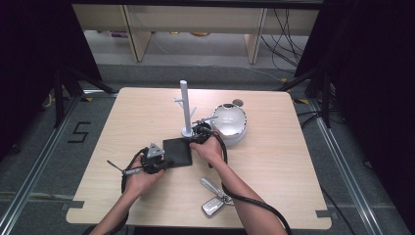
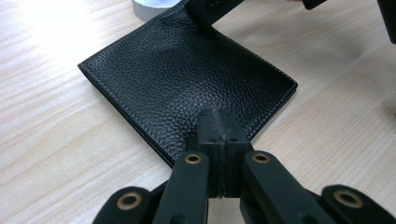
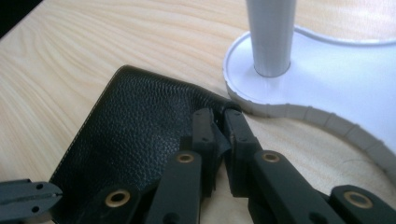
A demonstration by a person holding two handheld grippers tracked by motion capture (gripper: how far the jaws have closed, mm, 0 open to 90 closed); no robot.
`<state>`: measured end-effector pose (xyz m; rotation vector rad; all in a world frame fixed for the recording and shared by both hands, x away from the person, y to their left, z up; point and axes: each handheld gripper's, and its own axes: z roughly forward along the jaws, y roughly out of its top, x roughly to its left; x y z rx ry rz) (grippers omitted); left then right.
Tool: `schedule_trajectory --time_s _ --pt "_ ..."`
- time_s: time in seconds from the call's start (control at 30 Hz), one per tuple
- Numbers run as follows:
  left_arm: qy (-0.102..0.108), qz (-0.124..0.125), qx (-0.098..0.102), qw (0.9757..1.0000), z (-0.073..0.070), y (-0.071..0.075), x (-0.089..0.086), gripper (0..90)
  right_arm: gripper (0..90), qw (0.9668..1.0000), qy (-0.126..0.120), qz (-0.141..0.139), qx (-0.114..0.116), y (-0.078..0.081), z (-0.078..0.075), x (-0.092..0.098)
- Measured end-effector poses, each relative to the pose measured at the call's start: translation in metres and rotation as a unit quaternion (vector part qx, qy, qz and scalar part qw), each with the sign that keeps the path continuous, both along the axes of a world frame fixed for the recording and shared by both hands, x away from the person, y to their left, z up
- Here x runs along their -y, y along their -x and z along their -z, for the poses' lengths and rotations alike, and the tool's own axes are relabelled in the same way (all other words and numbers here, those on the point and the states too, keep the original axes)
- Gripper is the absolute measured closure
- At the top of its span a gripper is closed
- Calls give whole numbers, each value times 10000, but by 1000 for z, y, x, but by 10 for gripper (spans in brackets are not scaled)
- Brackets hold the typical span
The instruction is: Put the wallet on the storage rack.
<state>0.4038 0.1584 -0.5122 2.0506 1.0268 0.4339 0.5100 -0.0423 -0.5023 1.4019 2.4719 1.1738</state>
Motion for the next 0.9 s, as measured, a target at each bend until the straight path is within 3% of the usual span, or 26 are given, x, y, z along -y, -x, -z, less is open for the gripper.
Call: schedule_trajectory --time_s 0.03,0.07,0.1,0.13,0.17,0.33,0.43,0.47,0.6,0.63,0.67,0.73,0.77,0.8,0.83,0.87,0.9 --pt "96 -52 2 9999 1 1 1 895 859 9997 116 -80 204 3 -3 -2" --pt "100 -53 10 9999 1 1 1 895 859 9996 153 -94 236 5 -5 -3" --pt "37 -9 7 10000 0 1 0 895 860 9988 245 -171 387 7 -8 -4" --pt "37 -9 7 10000 0 1 0 895 860 9988 245 -171 387 7 -8 -4" --pt "-14 6 20 10000 0 1 0 895 859 9972 377 -258 599 10 -11 -6" --pt "-85 62 60 9999 0 2 1 896 860 9972 294 -294 619 11 -11 -6" --pt "-66 63 40 10000 0 2 -1 896 861 9966 382 -318 664 13 -13 -5" --pt "-44 27 36 10000 0 3 -1 895 863 9933 439 -468 960 13 -14 -4" --pt "104 58 45 9999 1 4 -2 882 864 9939 332 -419 959 21 -23 -2" --pt "239 20 25 9997 1 5 0 846 865 9934 242 -382 1051 21 -23 -2" --pt "239 20 25 9997 1 5 0 805 865 9944 273 -433 926 23 -26 0" --pt "244 66 55 9997 -1 8 -1 758 866 9937 222 -431 1010 24 -26 1" --pt "202 102 135 9997 -2 10 -2 746 866 9942 91 -443 976 28 -31 5" --pt "291 29 246 9993 -2 12 -1 735 867 9935 107 -507 1015 30 -34 7" --pt "241 47 314 9992 -3 13 -4 725 868 9930 121 -571 1022 33 -38 9" --pt "454 -161 415 9980 -6 19 -6 718 868 9923 37 -568 1096 36 -40 10" --pt "527 -171 490 9973 -7 20 -9 714 869 9922 96 -626 1070 40 -45 12"
